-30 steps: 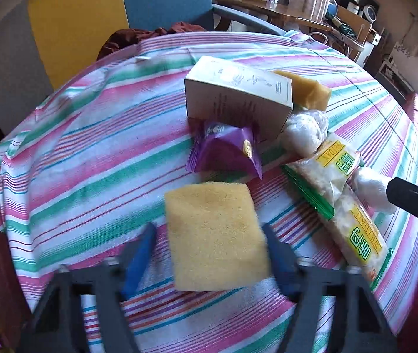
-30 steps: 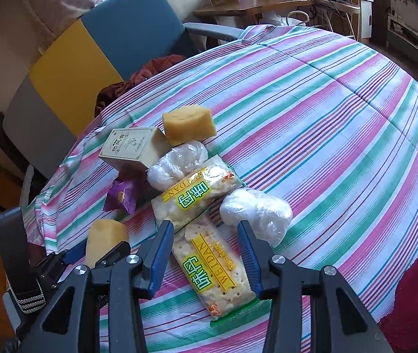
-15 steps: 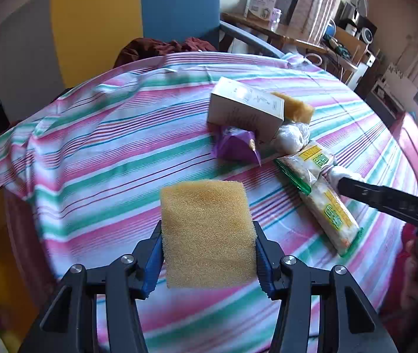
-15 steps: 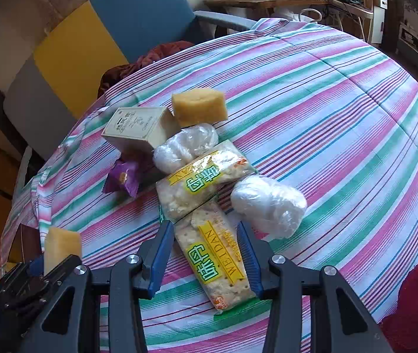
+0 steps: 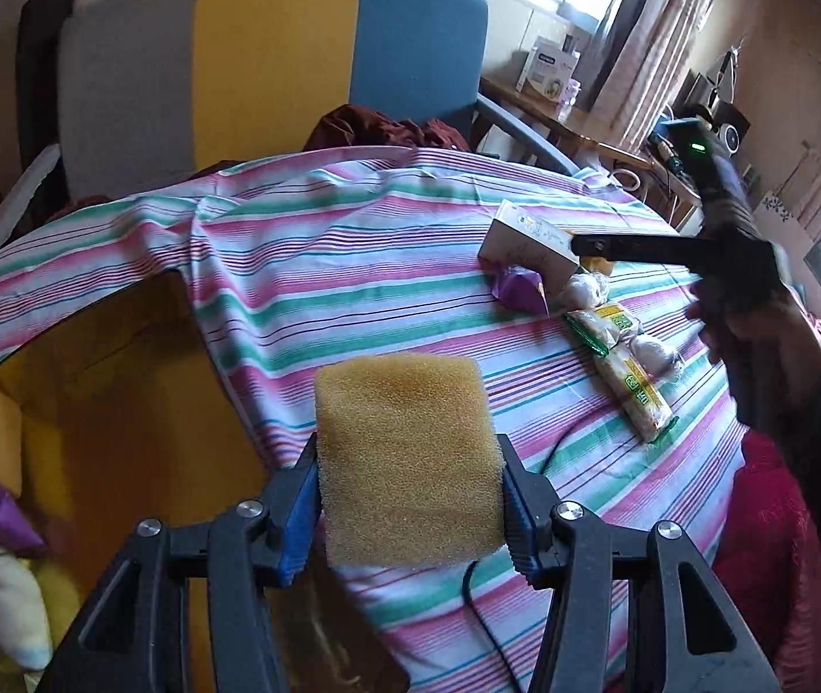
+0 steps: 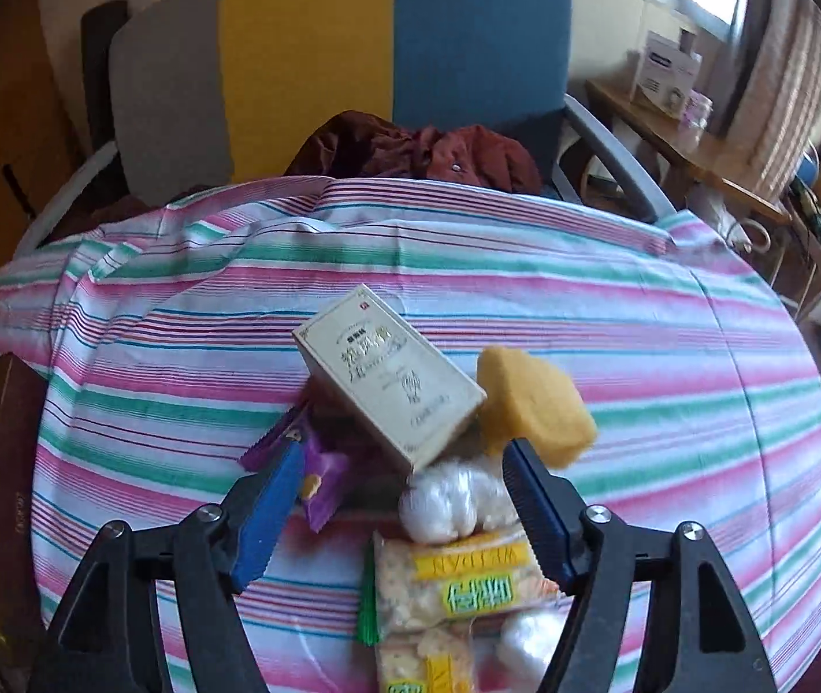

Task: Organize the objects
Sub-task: 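Grasp the yellow sponge with the left gripper while the right gripper approaches the white box, then carry the sponge toward the tray with the left gripper while the right gripper grasps the white box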

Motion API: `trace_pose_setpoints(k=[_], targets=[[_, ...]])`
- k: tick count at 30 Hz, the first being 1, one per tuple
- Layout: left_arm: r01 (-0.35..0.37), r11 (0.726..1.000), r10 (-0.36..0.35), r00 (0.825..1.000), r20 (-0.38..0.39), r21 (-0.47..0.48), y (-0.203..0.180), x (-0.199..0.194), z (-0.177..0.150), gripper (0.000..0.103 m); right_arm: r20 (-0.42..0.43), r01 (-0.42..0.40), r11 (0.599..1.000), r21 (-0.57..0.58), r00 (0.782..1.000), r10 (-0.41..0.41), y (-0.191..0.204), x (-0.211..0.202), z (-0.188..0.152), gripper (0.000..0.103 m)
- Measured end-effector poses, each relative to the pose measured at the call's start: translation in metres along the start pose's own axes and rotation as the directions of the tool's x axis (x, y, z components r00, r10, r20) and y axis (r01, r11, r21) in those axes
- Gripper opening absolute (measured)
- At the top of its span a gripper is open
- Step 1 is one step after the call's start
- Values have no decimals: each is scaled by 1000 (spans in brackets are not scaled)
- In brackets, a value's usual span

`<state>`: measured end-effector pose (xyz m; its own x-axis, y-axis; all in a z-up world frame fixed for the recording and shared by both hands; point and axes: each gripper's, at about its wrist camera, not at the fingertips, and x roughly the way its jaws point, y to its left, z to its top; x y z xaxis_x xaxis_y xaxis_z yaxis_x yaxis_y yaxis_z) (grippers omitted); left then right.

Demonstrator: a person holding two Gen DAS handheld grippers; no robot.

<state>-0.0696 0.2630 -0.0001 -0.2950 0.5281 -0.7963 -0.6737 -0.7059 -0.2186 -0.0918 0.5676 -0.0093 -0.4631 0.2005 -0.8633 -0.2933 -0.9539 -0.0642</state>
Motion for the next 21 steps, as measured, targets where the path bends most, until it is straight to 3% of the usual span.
trace_pose_setpoints(k=[6, 13, 14, 17, 21], targets=[[11, 999, -12, 1000, -6, -43, 19, -14, -18, 55, -104, 32, 985, -167, 993, -50, 14, 44, 21, 79], [13, 993, -14, 1000, 0, -113, 42, -26, -31, 55, -150, 49, 980, -194, 985, -79, 15, 68, 30, 79], [12, 992, -12, 1000, 0, -125, 46, -28, -33, 55, -153, 49, 980, -191, 985, -79, 16, 70, 30, 78], [1, 988, 0, 1000, 6, -154, 57, -35, -40, 55, -137, 46, 982, -181, 988, -72, 20, 68, 27, 60], [-9, 979, 13, 1000, 21, -206, 71, -46, -50, 55, -104, 50, 987, -151, 992, -66, 25, 58, 22, 53]])
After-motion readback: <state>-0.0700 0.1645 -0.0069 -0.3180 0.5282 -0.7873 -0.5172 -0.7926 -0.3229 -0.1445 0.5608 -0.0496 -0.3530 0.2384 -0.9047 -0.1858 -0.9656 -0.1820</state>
